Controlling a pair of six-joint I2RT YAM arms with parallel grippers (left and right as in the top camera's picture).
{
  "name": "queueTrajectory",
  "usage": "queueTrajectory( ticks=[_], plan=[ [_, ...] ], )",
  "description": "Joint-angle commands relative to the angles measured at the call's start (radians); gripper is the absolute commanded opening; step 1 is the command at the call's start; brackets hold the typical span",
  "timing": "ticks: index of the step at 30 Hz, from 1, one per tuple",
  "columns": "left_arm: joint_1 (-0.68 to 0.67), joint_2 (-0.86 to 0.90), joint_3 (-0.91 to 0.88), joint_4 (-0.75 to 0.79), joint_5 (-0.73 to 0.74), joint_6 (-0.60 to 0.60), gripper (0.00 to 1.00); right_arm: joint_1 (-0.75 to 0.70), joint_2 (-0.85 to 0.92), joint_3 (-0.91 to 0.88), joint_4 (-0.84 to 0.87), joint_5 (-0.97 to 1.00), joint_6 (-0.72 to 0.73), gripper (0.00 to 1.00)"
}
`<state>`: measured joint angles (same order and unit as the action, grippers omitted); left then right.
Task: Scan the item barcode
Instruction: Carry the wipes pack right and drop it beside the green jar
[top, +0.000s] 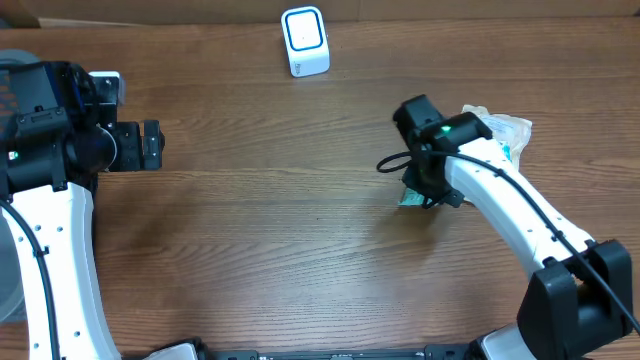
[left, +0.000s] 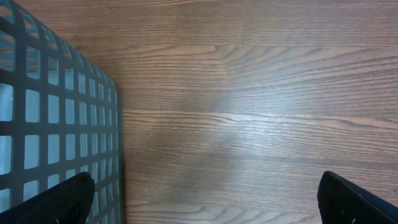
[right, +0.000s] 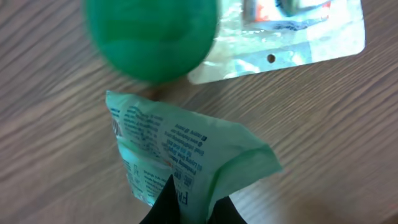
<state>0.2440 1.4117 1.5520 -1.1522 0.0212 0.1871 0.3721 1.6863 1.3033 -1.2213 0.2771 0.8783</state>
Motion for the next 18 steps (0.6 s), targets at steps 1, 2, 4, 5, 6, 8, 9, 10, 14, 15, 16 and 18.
queueTrajectory(
  ticks=[1, 2, 4, 5, 6, 8, 9, 10, 14, 15, 16, 18],
  plan=[
    [0.005, -0.011, 0.017, 0.004, -0.003, 0.015, 1.0, -0.027, -0.014, -0.026, 0.019, -0.025, 0.041, 0.22],
    [0.004, -0.011, 0.017, 0.004, -0.003, 0.015, 1.0, -0.032, -0.014, -0.026, 0.015, -0.024, 0.034, 0.5],
    [0.004, -0.011, 0.017, 0.004, -0.003, 0.015, 0.99, -0.037, -0.014, -0.026, 0.003, -0.024, -0.002, 0.86],
    [0.005, -0.011, 0.017, 0.004, -0.003, 0.015, 1.0, -0.037, -0.014, -0.026, -0.003, -0.024, -0.024, 0.92],
    [0.005, -0.011, 0.017, 0.004, -0.003, 0.015, 1.0, -0.037, -0.014, -0.024, -0.014, -0.024, -0.024, 0.93],
    [0.005, -0.011, 0.017, 0.004, -0.003, 0.015, 1.0, -0.037, -0.014, -0.011, -0.038, -0.024, -0.032, 0.94],
    [0.005, -0.011, 0.017, 0.004, -0.003, 0.015, 1.0, -0.037, -0.017, 0.009, -0.061, -0.023, -0.05, 0.93],
    [0.005, -0.011, 0.017, 0.004, -0.003, 0.015, 1.0, -0.037, -0.02, 0.02, -0.073, -0.019, -0.05, 0.92],
    [0.005, -0.011, 0.017, 0.004, -0.003, 0.015, 1.0, -0.011, -0.076, 0.109, -0.135, -0.013, -0.12, 0.89],
    [0.005, -0.011, 0.017, 0.004, -0.003, 0.015, 1.0, -0.005, -0.086, 0.122, -0.142, -0.013, -0.132, 0.89],
    [0.005, -0.011, 0.017, 0.004, -0.003, 0.015, 1.0, 0.014, -0.113, 0.154, -0.161, -0.013, -0.156, 0.89],
    [0.005, -0.011, 0.017, 0.004, -0.003, 0.015, 1.0, 0.053, -0.168, 0.214, -0.198, -0.013, -0.187, 0.89]
  ],
)
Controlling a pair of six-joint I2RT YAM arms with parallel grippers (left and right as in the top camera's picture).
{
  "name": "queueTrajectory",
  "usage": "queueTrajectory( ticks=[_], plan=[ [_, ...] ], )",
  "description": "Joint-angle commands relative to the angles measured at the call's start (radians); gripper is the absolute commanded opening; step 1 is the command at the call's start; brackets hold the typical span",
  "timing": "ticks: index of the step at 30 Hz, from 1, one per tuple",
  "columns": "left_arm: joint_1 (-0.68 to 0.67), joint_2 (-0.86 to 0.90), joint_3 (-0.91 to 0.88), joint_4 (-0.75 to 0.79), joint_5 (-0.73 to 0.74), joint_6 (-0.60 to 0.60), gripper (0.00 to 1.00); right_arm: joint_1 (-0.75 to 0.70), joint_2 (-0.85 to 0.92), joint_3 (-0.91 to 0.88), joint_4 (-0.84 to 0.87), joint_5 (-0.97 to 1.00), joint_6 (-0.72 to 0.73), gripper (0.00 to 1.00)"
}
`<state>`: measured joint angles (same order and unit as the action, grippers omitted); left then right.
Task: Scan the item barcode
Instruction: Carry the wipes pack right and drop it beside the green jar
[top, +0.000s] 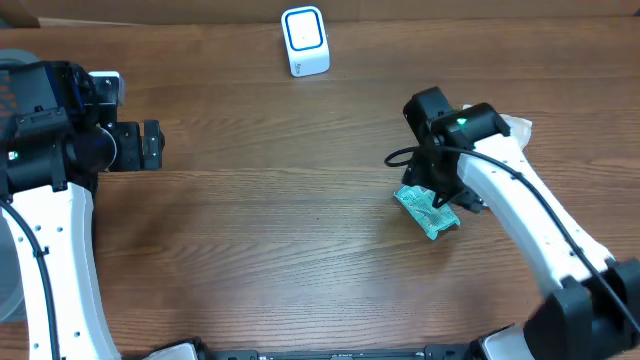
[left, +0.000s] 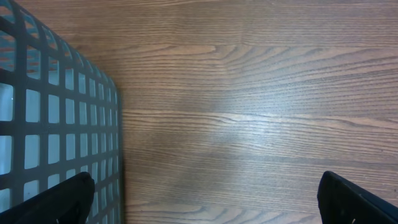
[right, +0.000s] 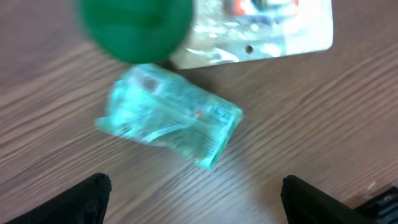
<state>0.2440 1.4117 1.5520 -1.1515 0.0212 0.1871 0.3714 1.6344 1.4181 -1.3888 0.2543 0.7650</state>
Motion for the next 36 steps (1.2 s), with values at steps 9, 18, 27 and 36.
queueTrajectory(
  ticks=[9, 18, 27, 36],
  plan=[
    [0.005, -0.011, 0.017, 0.003, -0.003, 0.015, 1.0, 0.158, -0.426, 0.309, -0.208, -0.021, -0.082, 1.0],
    [0.005, -0.011, 0.017, 0.003, -0.003, 0.015, 1.0, 0.157, -0.648, 0.309, -0.305, 0.019, -0.15, 1.0],
    [0.005, -0.011, 0.017, 0.003, -0.003, 0.015, 1.0, 0.071, -0.829, 0.248, -0.269, 0.107, -0.269, 1.0],
    [0.005, -0.011, 0.017, 0.003, -0.003, 0.015, 1.0, -0.146, -1.077, -0.115, 0.106, 0.012, -0.441, 1.0]
  ],
)
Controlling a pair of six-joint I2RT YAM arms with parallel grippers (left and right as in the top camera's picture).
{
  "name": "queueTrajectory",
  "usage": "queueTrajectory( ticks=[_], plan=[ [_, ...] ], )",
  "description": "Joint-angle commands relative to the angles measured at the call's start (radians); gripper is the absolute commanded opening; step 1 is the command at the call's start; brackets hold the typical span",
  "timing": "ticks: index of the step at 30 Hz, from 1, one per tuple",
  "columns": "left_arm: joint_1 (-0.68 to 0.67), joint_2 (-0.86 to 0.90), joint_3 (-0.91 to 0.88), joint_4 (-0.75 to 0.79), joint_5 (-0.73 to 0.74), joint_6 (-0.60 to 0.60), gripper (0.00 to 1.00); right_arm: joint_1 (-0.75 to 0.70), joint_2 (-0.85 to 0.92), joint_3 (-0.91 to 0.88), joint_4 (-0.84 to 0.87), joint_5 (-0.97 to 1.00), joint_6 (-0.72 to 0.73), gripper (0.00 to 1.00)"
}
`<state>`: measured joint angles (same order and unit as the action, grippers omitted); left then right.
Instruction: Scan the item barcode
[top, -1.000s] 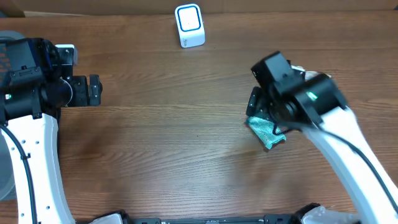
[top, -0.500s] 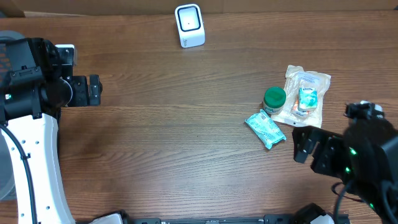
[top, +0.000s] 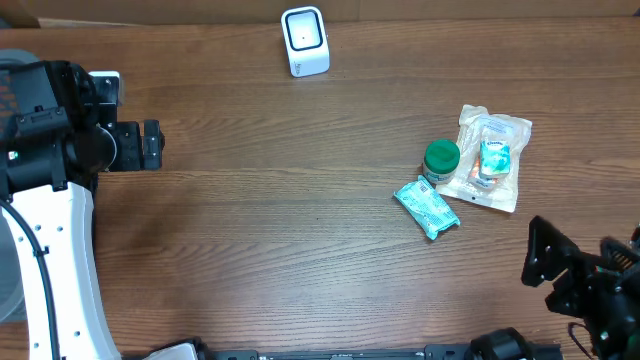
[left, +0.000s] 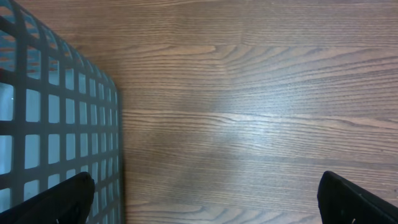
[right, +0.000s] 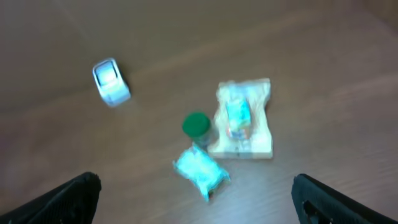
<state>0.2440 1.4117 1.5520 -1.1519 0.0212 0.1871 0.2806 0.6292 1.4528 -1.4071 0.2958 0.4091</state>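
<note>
A teal packet (top: 427, 207) lies flat on the wooden table, also seen from the right wrist camera as the teal packet (right: 200, 171). The white and blue scanner (top: 305, 40) stands at the far edge, small in the wrist view as the scanner (right: 111, 82). My right gripper (top: 546, 264) is open near the front right corner, well away from the packet and holding nothing. Its fingers (right: 69, 198) frame the whole scene from afar. My left gripper (top: 150, 145) is open at the far left over bare wood, its fingers (left: 62, 198) spread wide.
A green-capped bottle (top: 441, 158) and a clear bagged item (top: 488, 157) sit just behind the teal packet. A grey mesh basket (left: 50, 112) lies at the left edge under the left arm.
My right gripper was open close over the teal packet; now it is drawn back to the front right corner. The packet lies where it was. The left arm has not moved.
My right gripper was first shut on the teal packet beside the green-capped bottle. Then it was open with the packet lying flat on the table. Now it is far back from the items. The left gripper stayed open at the left throughout.
</note>
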Motion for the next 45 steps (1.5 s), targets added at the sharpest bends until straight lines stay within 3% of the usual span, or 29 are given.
queueTrajectory(
  ticks=[1, 4, 7, 8, 10, 16, 24, 26, 45],
  plan=[
    [0.005, -0.011, 0.017, 0.003, -0.003, 0.015, 0.99, -0.065, -0.09, -0.193, 0.173, -0.029, -0.085, 1.0],
    [0.004, -0.011, 0.017, 0.003, -0.003, 0.015, 1.0, -0.085, -0.168, -0.386, 0.389, -0.051, -0.102, 1.0],
    [0.004, -0.011, 0.017, 0.003, -0.003, 0.015, 1.0, -0.104, -0.281, -0.686, 0.708, -0.13, -0.156, 1.0],
    [0.004, -0.011, 0.017, 0.003, -0.003, 0.015, 1.0, -0.107, -0.291, -0.715, 0.737, -0.139, -0.156, 1.0],
    [0.005, -0.011, 0.017, 0.003, -0.003, 0.015, 1.0, -0.137, -0.377, -0.95, 0.956, -0.23, -0.155, 1.0],
    [0.004, -0.011, 0.017, 0.003, -0.003, 0.015, 1.0, -0.174, -0.565, -1.294, 1.232, -0.343, -0.147, 1.0],
    [0.005, -0.011, 0.017, 0.003, -0.003, 0.015, 1.0, -0.175, -0.626, -1.403, 1.287, -0.312, -0.149, 1.0],
    [0.004, -0.011, 0.017, 0.003, -0.003, 0.015, 1.0, -0.175, -0.627, -1.448, 1.371, -0.296, -0.149, 1.0],
    [0.004, -0.011, 0.017, 0.003, -0.003, 0.015, 1.0, -0.174, -0.626, -1.445, 1.326, -0.332, -0.148, 1.0]
  ],
)
